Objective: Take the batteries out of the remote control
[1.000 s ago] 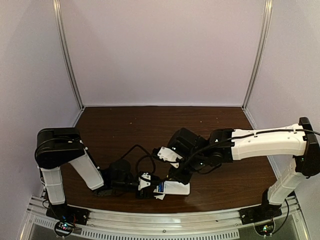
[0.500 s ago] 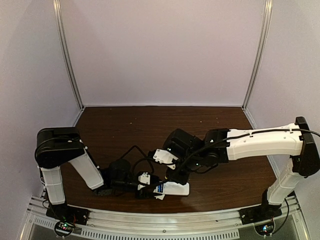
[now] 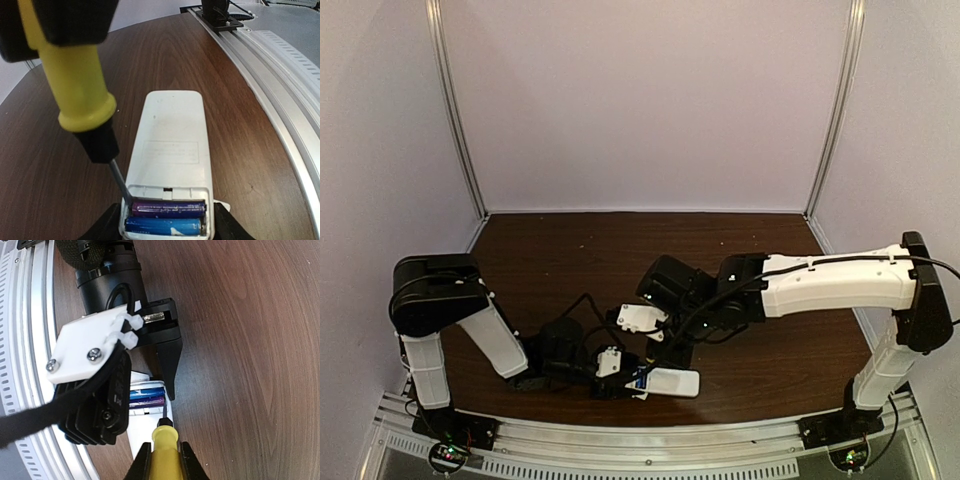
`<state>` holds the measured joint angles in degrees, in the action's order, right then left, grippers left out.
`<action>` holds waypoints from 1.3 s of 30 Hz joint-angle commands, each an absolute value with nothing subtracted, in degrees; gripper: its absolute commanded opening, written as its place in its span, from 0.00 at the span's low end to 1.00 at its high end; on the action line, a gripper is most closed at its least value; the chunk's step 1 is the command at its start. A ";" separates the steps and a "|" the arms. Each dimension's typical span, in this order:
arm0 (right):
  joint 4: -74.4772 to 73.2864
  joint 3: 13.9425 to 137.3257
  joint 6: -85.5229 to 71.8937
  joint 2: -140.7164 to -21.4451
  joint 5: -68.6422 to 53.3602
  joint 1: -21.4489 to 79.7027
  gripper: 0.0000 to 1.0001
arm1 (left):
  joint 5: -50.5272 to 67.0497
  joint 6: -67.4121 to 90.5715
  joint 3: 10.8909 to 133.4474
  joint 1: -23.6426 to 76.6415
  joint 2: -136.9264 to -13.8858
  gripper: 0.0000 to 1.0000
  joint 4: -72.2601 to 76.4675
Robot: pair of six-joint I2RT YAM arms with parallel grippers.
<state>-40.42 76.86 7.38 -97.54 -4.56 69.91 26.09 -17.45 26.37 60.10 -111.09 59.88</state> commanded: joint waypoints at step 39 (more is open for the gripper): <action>-44.05 79.75 1.90 -107.37 -16.11 59.55 0.00 | 20.60 -24.59 25.18 61.11 -111.45 0.12 66.64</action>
<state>-42.19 81.93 4.60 -102.13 -17.37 62.11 25.82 -18.06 25.52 60.40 -111.00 60.49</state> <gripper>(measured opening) 0.172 0.565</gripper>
